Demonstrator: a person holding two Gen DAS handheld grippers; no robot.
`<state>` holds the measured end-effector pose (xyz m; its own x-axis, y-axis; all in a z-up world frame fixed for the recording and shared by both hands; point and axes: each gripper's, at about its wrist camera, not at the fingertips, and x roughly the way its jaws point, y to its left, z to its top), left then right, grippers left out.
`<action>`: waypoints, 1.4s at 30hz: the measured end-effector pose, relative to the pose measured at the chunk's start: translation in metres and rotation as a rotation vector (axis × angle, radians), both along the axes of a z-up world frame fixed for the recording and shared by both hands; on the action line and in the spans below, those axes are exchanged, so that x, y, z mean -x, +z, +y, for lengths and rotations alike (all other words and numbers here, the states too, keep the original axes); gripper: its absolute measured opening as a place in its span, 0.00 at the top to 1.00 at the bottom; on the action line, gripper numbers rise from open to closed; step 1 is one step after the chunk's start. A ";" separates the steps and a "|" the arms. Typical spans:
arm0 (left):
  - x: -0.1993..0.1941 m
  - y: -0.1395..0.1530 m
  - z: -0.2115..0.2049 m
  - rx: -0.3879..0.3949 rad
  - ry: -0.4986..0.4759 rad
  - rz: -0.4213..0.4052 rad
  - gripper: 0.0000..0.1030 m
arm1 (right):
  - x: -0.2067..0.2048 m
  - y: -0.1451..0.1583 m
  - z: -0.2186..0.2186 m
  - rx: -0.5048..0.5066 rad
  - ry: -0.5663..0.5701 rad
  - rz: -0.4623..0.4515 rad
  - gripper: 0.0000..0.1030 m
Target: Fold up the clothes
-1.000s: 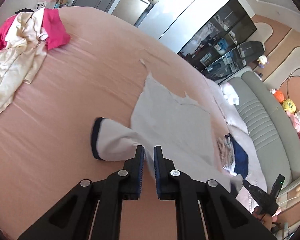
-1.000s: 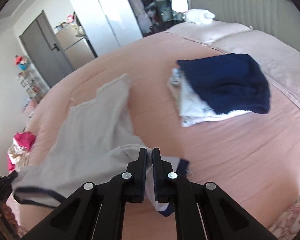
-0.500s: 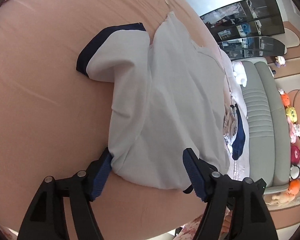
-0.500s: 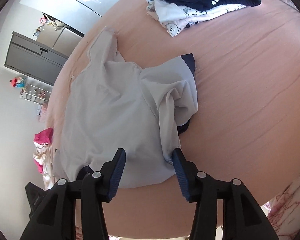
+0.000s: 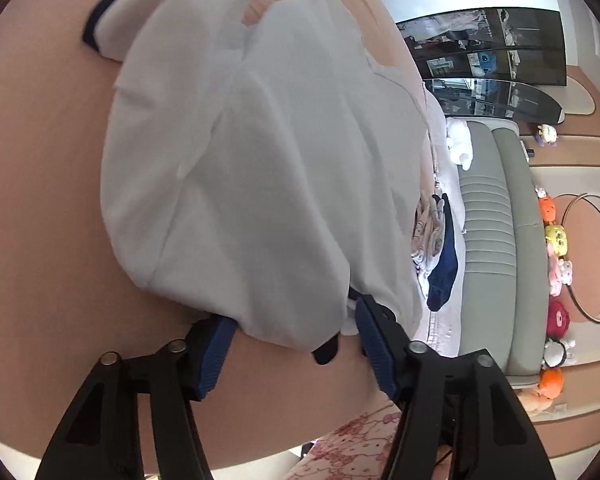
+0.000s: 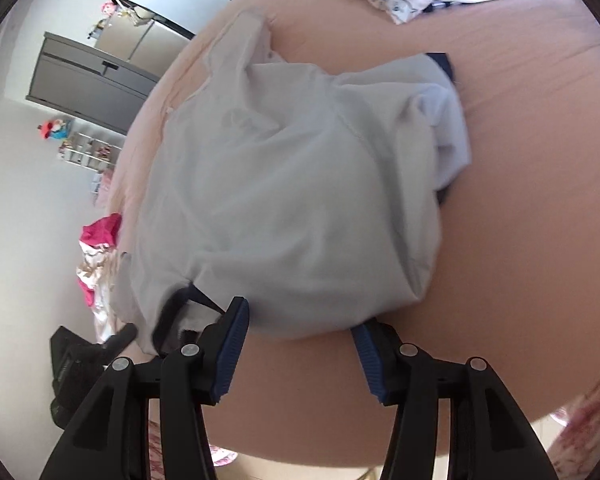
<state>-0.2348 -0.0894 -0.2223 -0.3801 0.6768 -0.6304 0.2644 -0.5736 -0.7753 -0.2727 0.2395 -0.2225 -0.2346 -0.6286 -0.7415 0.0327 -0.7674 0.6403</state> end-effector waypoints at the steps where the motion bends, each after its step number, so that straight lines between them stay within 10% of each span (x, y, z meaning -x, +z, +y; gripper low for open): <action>1: 0.006 0.000 0.001 0.008 0.008 0.009 0.58 | 0.006 0.000 -0.001 0.013 -0.020 0.008 0.49; 3: 0.013 0.013 0.001 0.017 0.018 0.059 0.77 | 0.016 0.005 -0.002 0.026 -0.053 0.032 0.54; 10: 0.028 0.077 -0.006 0.042 0.032 0.280 0.74 | 0.027 0.076 -0.003 0.056 -0.047 0.296 0.56; 20: -0.035 0.006 0.004 0.030 -0.044 -0.053 0.69 | 0.005 -0.008 -0.035 -0.110 0.049 -0.034 0.55; 27: -0.040 -0.008 -0.001 -0.261 0.118 -0.054 0.40 | 0.007 -0.016 -0.030 0.086 -0.010 -0.006 0.39; 33: -0.019 -0.003 0.000 -0.170 0.239 -0.077 0.39 | 0.028 -0.021 -0.046 0.101 -0.037 -0.037 0.39; 35: -0.009 0.007 0.008 -0.098 0.155 -0.051 0.48 | 0.031 -0.020 -0.051 0.101 -0.029 -0.027 0.39; 37: -0.006 0.029 0.013 -0.031 0.093 0.024 0.84 | 0.030 -0.008 -0.055 0.112 0.008 0.026 0.57; 42: -0.003 0.073 0.016 -0.052 0.039 0.169 0.84 | 0.031 0.032 -0.055 0.112 0.047 0.155 0.74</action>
<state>-0.2318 -0.0739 -0.1497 -0.5042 0.6898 -0.5196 0.1484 -0.5235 -0.8390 -0.3039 0.1849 -0.1904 -0.3087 -0.7185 -0.6232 0.1720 -0.6866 0.7064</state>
